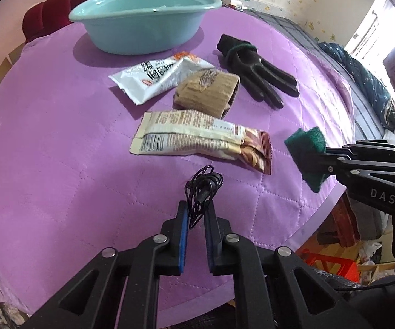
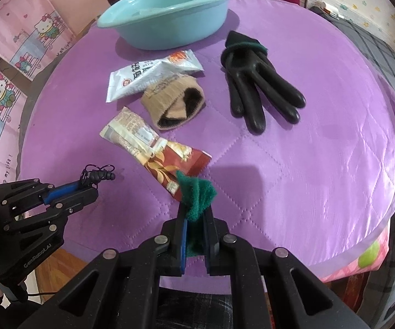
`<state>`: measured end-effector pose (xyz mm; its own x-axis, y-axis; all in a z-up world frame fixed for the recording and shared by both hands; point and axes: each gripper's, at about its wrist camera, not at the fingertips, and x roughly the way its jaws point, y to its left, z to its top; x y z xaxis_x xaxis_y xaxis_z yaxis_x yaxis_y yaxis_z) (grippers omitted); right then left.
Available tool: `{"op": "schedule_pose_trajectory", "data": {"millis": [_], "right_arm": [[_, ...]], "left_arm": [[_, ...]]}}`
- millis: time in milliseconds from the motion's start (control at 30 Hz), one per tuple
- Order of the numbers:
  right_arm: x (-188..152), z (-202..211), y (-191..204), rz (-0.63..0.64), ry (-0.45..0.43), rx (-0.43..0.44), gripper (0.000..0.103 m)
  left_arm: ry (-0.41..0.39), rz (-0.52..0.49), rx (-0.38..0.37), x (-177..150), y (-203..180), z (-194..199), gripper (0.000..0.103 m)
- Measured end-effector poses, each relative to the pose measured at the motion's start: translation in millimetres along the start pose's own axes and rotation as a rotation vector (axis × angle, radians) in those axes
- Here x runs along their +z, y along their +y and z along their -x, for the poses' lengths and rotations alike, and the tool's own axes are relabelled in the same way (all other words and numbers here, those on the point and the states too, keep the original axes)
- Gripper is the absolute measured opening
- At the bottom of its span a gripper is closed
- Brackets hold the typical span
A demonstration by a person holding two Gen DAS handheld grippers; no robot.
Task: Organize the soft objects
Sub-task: 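Carry the earphones and green pad over the basin with both tools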
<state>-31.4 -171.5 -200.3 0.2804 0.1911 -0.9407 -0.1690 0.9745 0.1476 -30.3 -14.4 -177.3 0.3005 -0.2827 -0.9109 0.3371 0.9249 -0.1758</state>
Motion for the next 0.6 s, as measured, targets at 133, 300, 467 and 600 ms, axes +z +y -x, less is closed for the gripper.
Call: {"op": "schedule_pose_trajectory", "data": {"millis": [133,300,467,600], "right_arm": [[8,4,2,0.026,-0.004,0.008,0.008],[20,11,4,0.065,-0.013,0.014,0.008],[32,18,4,0.095,-0.026,0.017,0.008],[42,23,5,0.108,-0.042,0.02,0.008]], "left_arm": [[-0.015,0.014,0.009,4,-1,8,0.012],[-0.033,0.035,0.019,12,-2,18,0.012],[-0.054,0.05,0.028,23,-3,26,0.012],[-0.069,0.052,0.033,32,-5,30,0.012]]}}
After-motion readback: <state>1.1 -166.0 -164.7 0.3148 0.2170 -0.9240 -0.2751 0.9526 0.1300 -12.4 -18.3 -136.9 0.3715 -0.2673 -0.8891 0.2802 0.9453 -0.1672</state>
